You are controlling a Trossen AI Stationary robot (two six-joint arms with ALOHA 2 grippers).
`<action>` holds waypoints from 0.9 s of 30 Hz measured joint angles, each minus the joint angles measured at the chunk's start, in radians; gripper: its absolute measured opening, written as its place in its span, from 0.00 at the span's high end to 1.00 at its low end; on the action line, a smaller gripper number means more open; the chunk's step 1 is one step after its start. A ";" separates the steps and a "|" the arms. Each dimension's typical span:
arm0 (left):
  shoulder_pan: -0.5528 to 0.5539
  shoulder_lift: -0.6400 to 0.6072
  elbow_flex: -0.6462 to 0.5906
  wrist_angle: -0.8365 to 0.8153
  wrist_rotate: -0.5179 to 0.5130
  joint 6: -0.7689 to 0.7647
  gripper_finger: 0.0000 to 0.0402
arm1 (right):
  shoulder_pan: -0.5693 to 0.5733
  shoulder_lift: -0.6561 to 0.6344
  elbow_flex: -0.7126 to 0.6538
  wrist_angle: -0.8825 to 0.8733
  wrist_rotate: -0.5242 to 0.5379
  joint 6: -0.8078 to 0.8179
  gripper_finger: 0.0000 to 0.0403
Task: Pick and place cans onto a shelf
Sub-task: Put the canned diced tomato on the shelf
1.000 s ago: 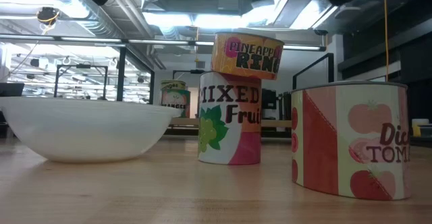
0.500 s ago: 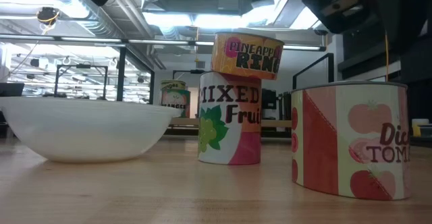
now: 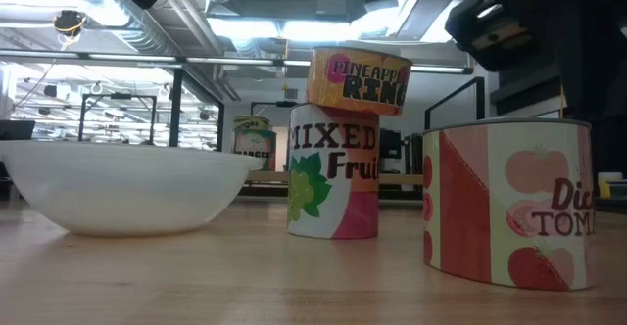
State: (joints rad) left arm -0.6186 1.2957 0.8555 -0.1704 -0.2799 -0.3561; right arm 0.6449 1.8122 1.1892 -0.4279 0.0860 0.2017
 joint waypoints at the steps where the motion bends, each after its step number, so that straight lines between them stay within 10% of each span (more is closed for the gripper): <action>1: 0.000 0.000 0.000 0.000 0.000 0.000 0.81 | 0.000 0.000 -0.002 0.012 0.000 -0.002 0.82; 27: 0.000 0.000 0.000 0.000 0.000 0.000 0.81 | -0.021 0.054 0.000 0.071 -0.010 -0.029 0.82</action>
State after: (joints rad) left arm -0.6186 1.2961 0.8555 -0.1703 -0.2798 -0.3565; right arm 0.6235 1.8663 1.1896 -0.3568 0.0765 0.1726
